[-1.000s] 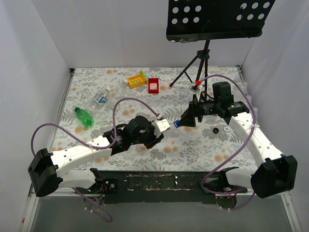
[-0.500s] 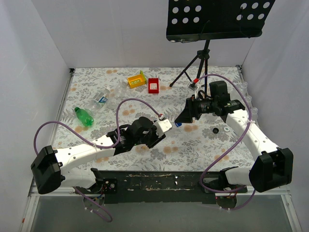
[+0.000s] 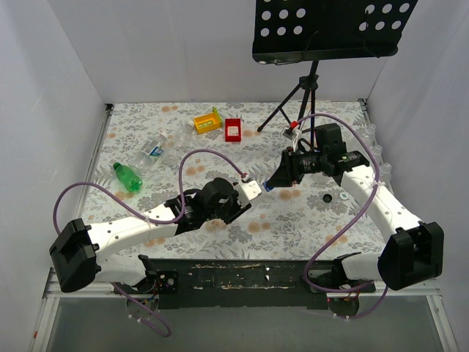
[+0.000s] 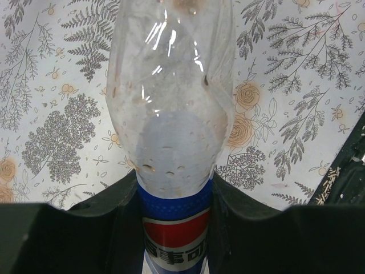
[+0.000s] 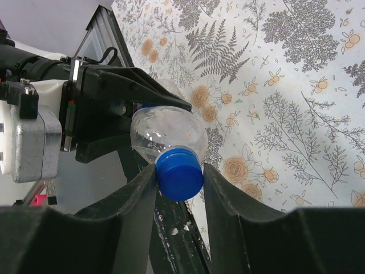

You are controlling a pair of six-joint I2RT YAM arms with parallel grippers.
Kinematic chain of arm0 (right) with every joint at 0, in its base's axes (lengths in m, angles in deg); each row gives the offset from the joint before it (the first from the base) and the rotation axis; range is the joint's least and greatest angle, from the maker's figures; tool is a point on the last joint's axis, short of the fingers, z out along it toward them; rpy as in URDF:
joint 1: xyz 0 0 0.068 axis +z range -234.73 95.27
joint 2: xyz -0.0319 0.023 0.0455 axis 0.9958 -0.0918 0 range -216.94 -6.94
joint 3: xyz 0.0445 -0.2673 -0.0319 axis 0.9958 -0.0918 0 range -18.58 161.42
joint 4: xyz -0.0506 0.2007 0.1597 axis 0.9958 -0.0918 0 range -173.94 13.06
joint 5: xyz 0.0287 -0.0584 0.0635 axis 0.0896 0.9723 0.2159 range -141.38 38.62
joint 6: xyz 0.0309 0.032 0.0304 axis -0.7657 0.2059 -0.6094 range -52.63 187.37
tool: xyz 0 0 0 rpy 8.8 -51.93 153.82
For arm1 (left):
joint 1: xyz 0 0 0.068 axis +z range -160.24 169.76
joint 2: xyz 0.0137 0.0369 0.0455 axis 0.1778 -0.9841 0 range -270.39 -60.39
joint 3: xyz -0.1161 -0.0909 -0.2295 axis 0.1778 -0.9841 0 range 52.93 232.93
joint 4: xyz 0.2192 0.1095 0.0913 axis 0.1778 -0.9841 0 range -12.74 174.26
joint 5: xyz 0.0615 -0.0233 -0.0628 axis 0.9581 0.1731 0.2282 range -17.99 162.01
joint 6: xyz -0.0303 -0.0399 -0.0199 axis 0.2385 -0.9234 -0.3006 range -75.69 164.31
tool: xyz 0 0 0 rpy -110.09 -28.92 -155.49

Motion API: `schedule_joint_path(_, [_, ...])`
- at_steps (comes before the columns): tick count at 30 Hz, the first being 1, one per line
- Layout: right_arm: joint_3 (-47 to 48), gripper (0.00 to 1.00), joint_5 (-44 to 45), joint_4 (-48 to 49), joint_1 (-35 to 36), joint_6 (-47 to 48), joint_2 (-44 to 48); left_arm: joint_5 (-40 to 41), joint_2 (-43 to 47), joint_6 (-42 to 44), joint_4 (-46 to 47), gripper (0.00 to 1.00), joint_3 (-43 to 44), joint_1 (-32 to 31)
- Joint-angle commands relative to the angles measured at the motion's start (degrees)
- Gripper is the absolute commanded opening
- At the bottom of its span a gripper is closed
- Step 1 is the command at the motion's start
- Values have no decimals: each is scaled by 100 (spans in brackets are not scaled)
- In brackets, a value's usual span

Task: Unscrew the bottle caps
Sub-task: Unscrew the bottle cap from the plastic bottle.

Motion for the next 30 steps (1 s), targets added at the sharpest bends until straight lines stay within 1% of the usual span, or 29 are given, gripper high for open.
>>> schedule_joint_path(1, [249,43,-91,-103,59,172,-78,115,84,28,77,6,180,-26])
schedule_joint_path(4, [249,37,-134,-147,95,234,-78,98,93,11,68,5,163,-26])
schedule_joint_path(7, [275,27,-371,-182,103,427,-69,1,93,-15,68,5,119,-26])
schedule_joint_path(8, [292,23,-537,-209,103,671,-78,-69,128,-42,68,6,101,-26])
schedule_joint_path(10, [389,18,-906,-401,103,1233,-52,-270,207,-86,103,5,40,-17])
schedule_joint_path(11, [442,15,-1073,-585,103,1645,-51,-541,242,-95,104,5,4,-8])
schedule_joint_path(13, [626,13,-1504,-1163,112,2776,-69,-1016,312,-156,-1,5,-5,62])
schedule_joint_path(14, [714,10,-1480,-1393,156,3339,-60,-1315,339,-208,-80,5,13,132])
schedule_joint_path(17, [977,10,-1111,-2210,375,4825,-60,-2597,444,-419,-213,5,22,536])
schedule_joint_path(19, [1171,11,-874,-2773,568,6230,-51,-3746,515,-543,-257,6,-5,852])
schedule_joint_path(20, [1189,11,-716,-2836,639,6480,-17,-4135,515,-578,-300,6,-5,984])
schedule_joint_path(23, [1242,11,-592,-2653,710,6833,133,-5155,471,-604,-511,6,48,1327])
schedule_joint_path(26, [1469,12,-548,-2958,745,7202,46,-5833,322,-578,-661,6,30,1538])
schedule_joint_path(30, [1523,12,-486,-2995,763,7195,36,-6037,-29,-464,-898,6,118,1591])
